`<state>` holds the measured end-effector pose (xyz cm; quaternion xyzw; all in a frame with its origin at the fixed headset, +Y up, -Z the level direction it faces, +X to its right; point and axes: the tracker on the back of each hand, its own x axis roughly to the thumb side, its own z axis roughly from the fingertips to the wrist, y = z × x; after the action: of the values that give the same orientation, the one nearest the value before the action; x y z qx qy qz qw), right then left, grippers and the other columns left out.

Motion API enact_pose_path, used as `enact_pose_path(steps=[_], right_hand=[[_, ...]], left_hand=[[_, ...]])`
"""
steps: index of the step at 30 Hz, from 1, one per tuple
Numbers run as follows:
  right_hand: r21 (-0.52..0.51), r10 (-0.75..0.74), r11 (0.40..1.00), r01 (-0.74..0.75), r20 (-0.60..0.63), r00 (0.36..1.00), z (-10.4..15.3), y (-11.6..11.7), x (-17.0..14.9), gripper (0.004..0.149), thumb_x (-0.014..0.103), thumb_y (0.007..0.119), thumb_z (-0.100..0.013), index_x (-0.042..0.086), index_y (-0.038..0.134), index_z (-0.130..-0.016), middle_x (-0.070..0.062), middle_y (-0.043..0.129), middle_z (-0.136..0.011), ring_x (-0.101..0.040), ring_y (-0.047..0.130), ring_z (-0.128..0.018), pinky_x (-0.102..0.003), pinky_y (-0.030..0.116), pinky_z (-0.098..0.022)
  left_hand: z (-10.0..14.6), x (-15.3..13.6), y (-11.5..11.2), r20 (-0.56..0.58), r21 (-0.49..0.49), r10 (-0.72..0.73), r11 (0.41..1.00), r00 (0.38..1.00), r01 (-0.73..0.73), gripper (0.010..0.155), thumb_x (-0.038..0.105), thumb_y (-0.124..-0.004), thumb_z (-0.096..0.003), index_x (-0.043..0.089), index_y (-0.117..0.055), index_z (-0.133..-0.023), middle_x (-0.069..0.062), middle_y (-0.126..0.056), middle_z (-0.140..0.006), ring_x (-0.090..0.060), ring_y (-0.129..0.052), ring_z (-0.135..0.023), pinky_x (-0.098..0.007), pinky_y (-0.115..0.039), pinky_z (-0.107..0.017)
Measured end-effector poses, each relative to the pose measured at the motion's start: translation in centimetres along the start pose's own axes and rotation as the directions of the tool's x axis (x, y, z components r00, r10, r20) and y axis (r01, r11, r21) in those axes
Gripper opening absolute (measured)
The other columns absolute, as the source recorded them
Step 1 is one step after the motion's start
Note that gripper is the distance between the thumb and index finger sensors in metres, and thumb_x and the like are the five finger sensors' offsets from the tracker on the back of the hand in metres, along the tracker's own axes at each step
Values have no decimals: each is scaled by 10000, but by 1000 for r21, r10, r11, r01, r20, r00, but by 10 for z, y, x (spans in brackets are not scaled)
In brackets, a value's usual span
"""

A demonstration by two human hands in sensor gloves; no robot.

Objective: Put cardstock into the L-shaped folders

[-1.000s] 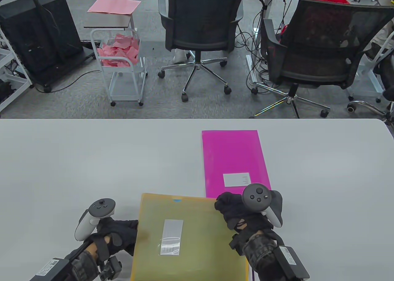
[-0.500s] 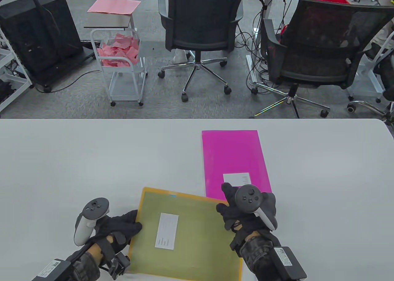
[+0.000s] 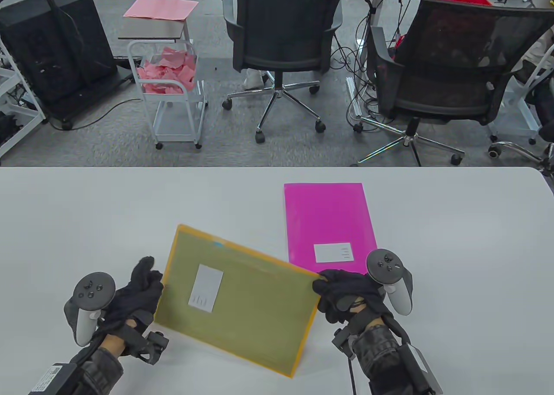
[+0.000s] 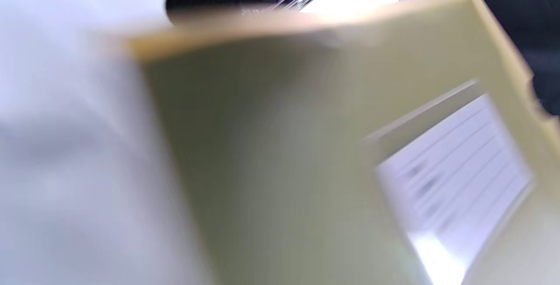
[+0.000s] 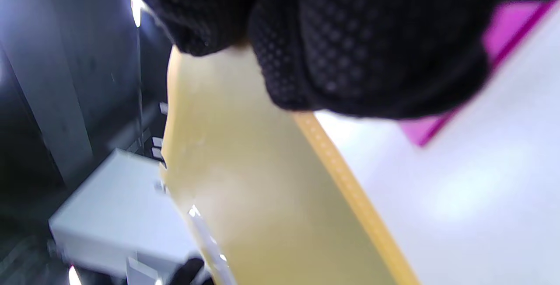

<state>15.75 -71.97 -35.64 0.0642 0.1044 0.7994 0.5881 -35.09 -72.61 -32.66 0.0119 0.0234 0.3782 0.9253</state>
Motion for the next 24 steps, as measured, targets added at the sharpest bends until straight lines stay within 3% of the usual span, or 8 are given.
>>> enact_pose_path(steps=[2,3,6,9,11,14,19,24], right_hand=[[-137,-132,982,130,-7,991,6,-11,-9,426,373,781,-366,92,817,-685,-140,984,-359,-179,990,-94,-320,855,-34],[-242,-230,945,218,-21,973,10,-20,-17,427,367,782,-366,80,816,-680,-145,982,-350,-179,989,-86,-322,854,-28],[-394,-381,856,335,-44,924,20,-33,-36,429,377,769,-389,77,793,-696,-129,979,-368,-157,1000,-107,-305,870,-44],[-529,-517,748,401,-86,852,31,-41,-59,434,371,765,-400,66,776,-709,-141,969,-380,-160,1001,-120,-309,872,-54],[-602,-561,707,370,-160,812,36,-47,-74,438,367,765,-402,56,770,-710,-140,974,-376,-158,1003,-113,-310,872,-47],[-593,-560,740,318,-281,780,43,-55,-92,448,382,740,-444,45,726,-739,-124,964,-417,-140,1014,-161,-295,890,-84],[-600,-596,720,348,-279,753,41,-53,-93,473,375,744,-445,18,707,-754,-143,965,-435,-168,1017,-170,-315,886,-85],[-521,-554,783,340,-335,762,35,-49,-95,504,388,710,-462,12,664,-796,-154,954,-499,-184,1022,-229,-321,894,-126]], left_hand=[[0,-3,5,17,6,-126,992,992,126,788,529,-666,-460,231,-247,-1057,-157,-577,-1066,-409,-844,-881,-583,-695,-601],[0,-8,5,10,-8,-135,991,991,135,790,539,-665,-460,230,-252,-1059,-156,-584,-1066,-407,-856,-873,-581,-701,-598],[-2,-17,2,-51,-59,-38,998,998,35,753,481,-669,-467,221,-281,-1059,-167,-603,-1058,-428,-869,-855,-594,-698,-592],[-4,-21,0,-81,-63,5,998,997,-10,739,465,-670,-469,219,-301,-1060,-174,-620,-1052,-437,-871,-849,-600,-696,-589],[-4,-21,-2,-76,-84,-30,996,997,24,738,473,-669,-468,221,-307,-1060,-169,-637,-1045,-429,-885,-841,-594,-705,-586],[-4,-20,-6,-73,-112,-68,992,995,60,746,486,-669,-468,220,-304,-1061,-168,-639,-1046,-428,-887,-840,-591,-707,-586],[-4,-21,-9,-80,-127,-69,990,994,59,758,500,-671,-467,220,-295,-1063,-172,-635,-1048,-430,-890,-837,-591,-706,-588],[-3,-20,-9,-91,-136,-72,989,993,59,758,510,-671,-466,214,-307,-1062,-175,-634,-1048,-432,-888,-840,-592,-704,-590]])
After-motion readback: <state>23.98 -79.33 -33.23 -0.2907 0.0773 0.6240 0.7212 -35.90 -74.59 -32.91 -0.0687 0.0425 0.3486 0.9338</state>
